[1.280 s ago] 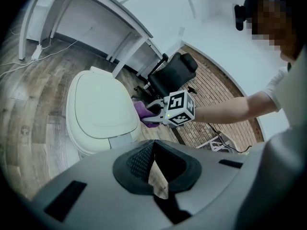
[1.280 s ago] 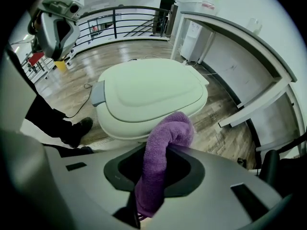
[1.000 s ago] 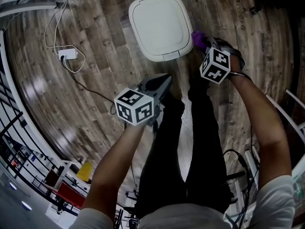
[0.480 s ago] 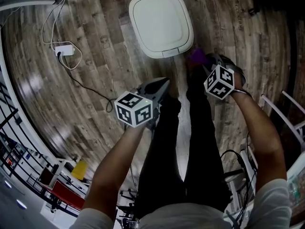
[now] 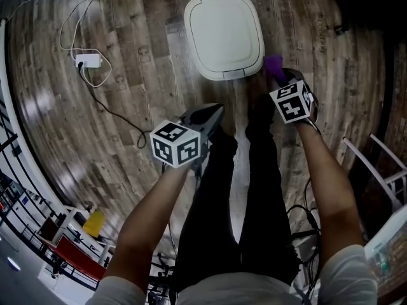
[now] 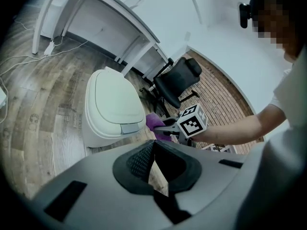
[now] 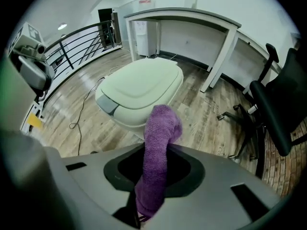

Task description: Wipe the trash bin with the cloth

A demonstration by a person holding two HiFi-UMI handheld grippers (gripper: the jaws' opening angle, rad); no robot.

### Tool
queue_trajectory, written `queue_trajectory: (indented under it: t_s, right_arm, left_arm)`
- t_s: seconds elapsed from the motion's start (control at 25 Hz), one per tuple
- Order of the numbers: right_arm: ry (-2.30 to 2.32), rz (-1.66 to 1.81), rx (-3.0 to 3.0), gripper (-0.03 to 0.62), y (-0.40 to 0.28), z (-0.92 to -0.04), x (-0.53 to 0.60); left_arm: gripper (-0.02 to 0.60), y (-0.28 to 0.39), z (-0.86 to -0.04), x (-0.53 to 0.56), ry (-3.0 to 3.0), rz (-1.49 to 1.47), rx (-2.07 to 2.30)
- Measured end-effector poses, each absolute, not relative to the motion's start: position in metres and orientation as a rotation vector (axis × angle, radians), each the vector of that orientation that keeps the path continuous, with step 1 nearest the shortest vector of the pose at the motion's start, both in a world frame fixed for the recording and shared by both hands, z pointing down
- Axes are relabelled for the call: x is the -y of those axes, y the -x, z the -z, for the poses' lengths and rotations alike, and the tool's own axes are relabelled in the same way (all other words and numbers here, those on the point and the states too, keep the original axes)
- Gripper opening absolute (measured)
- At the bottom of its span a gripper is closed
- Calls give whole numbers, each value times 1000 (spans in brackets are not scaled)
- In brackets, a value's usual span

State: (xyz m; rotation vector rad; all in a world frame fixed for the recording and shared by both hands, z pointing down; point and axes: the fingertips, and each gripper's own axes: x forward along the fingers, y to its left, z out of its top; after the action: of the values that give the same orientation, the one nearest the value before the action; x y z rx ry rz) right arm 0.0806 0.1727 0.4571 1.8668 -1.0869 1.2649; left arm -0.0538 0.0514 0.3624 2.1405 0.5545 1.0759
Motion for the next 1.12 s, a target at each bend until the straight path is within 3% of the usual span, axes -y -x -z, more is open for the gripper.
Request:
queue_trajectory:
  t_s: [1.12]
  right_arm:
    - [-1651, -1252, 1294, 98, 40, -463, -47]
  left_arm:
    - [5, 95, -365, 7, -2116, -937, -360]
